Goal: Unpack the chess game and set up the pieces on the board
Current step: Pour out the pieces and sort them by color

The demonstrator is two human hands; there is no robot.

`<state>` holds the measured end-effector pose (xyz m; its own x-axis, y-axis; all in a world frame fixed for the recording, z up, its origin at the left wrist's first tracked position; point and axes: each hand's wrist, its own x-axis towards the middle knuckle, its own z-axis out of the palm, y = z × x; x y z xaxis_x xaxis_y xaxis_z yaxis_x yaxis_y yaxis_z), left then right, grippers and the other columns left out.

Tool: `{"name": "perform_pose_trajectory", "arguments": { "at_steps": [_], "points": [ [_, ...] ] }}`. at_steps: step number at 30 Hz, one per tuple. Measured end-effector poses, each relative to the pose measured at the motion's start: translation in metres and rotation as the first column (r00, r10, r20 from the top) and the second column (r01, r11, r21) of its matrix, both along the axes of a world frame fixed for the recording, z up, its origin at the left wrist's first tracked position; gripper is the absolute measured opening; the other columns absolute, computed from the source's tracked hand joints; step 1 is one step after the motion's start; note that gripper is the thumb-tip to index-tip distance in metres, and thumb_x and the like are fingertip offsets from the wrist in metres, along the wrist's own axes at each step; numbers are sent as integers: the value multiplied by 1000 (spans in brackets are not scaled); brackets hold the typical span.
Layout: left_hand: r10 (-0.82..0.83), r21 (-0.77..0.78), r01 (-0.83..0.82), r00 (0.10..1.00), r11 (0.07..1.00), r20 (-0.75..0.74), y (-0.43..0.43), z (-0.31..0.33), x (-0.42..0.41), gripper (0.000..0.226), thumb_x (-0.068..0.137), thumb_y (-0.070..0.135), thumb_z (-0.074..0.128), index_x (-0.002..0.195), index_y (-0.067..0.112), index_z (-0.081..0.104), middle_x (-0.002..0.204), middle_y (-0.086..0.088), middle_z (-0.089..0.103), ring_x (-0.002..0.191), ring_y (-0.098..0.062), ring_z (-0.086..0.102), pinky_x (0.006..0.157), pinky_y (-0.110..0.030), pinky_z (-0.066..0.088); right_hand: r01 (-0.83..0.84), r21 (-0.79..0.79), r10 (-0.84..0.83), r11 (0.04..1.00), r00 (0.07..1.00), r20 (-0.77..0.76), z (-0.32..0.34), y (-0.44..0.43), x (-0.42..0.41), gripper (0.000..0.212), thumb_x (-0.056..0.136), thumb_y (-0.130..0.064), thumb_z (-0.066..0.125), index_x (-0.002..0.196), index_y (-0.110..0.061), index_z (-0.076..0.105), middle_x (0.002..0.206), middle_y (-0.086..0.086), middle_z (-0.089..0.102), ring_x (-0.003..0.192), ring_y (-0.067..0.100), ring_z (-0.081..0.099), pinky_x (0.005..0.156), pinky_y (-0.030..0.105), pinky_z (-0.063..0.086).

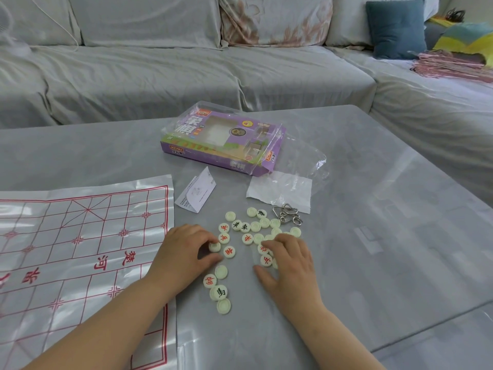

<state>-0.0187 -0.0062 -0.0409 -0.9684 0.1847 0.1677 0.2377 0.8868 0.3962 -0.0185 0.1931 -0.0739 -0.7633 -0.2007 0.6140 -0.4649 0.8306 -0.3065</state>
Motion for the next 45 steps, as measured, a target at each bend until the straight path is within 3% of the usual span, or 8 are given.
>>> {"name": "perform_pose_trajectory", "arguments": {
  "at_steps": [9,15,20,27,31,34,39,45],
  "points": [
    [-5,-105,-6,994,994,-105,-4,2,5,33,72,43,42,65,25,69,64,11,64,57,-12,61,59,-14,32,-8,38,5,999,996,88,2,1,8,21,66,-31,46,69,-20,64,75,-3,61,77,11,39,72,22,32],
    [-27,-161,8,993,987,-114,-18,-4,12,40,77,44,41,74,21,73,77,5,70,70,-16,65,69,-26,40,-167,-22,168,986,985,48,9,-16,2,24,74,-31,47,94,-22,56,102,-2,63,94,12,45,85,25,35],
    [-57,-56,49,987,997,-151,-13,-5,15,66,97,45,11,103,10,67,102,-6,70,100,-12,44,90,-24,35,-94,234,3,968,932,364,29,-41,-16,54,74,-44,32,101,-16,70,109,0,69,104,15,64,82,31,52],
    [-142,-71,148,986,986,91,11,4,-9,94,70,69,-7,142,18,24,149,10,17,136,-2,12,104,-13,-3,-183,377,-15,908,885,466,24,-45,-7,53,81,-46,29,102,-20,70,110,-7,68,103,8,64,99,30,32],
    [-93,-193,125,982,973,164,13,-4,-13,100,56,64,-18,145,25,9,153,11,-1,139,-2,2,107,-17,-7,-92,397,-131,913,856,499,36,-20,-6,77,94,-50,-1,111,-15,65,121,2,63,115,15,57,99,29,26],
    [-79,-195,104,988,975,130,9,-6,-11,96,57,56,-17,145,25,6,154,9,-1,140,-3,0,106,-17,-11,-116,418,-143,901,830,538,35,-5,-8,99,77,-65,-17,137,-12,40,148,-2,22,136,7,22,107,22,-3],
    [-36,-172,58,991,983,129,8,-4,-8,98,55,59,-14,145,25,9,153,9,2,140,-4,2,101,-14,-13,-113,440,-174,891,810,560,28,-6,4,64,95,-46,11,99,-22,71,110,-4,68,101,11,66,97,26,27],
    [-20,-84,30,993,996,119,5,-2,-3,95,59,60,-7,141,25,26,152,9,14,139,-4,12,101,-12,-8,-123,413,-121,902,848,517,24,-9,6,70,96,-44,-1,111,-22,64,117,-3,65,112,13,59,106,24,10]
  ]
}}
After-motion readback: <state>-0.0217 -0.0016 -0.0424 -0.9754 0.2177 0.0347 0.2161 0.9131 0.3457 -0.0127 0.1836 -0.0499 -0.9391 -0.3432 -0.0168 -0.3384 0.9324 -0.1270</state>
